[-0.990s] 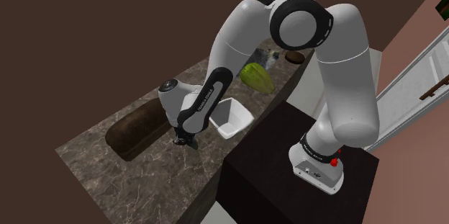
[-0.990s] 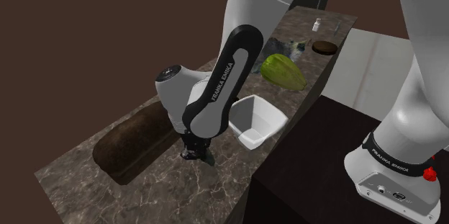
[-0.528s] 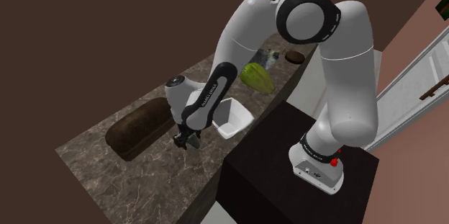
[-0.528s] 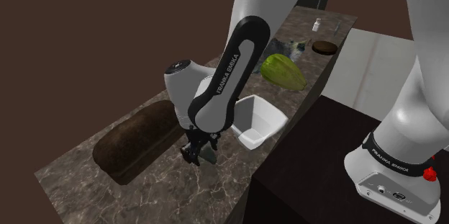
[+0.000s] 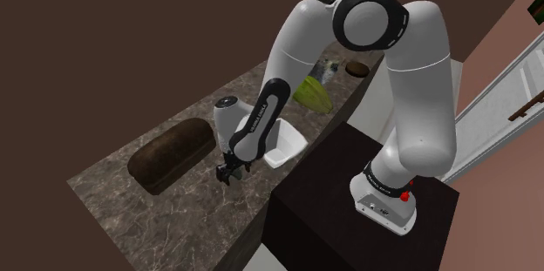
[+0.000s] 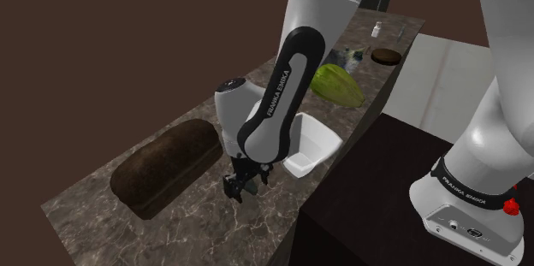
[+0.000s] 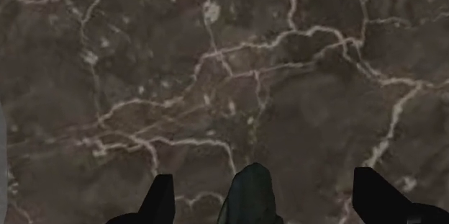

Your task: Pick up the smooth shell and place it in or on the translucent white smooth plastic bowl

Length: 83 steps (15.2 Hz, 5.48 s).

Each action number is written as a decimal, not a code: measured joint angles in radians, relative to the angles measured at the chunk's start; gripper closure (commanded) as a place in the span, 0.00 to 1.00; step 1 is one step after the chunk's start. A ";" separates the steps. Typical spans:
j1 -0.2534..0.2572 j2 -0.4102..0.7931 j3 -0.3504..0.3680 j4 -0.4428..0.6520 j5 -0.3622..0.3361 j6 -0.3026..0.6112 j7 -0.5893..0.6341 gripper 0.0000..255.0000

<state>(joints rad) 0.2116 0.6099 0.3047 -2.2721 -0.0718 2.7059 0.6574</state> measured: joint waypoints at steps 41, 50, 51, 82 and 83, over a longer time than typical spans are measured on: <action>-0.082 -0.285 0.105 -0.070 0.110 -0.208 -0.047 1.00; -0.104 -0.403 0.134 -0.064 0.166 -0.326 -0.073 1.00; -0.106 -0.417 0.137 -0.062 0.173 -0.340 -0.075 1.00; -0.246 -0.776 -0.002 -0.495 0.308 -0.292 -0.475 1.00; -0.247 -0.757 -0.001 -0.494 0.304 -0.274 -0.474 1.00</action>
<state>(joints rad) -0.0356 -0.1468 0.3039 -2.7657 0.2324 2.4317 0.1832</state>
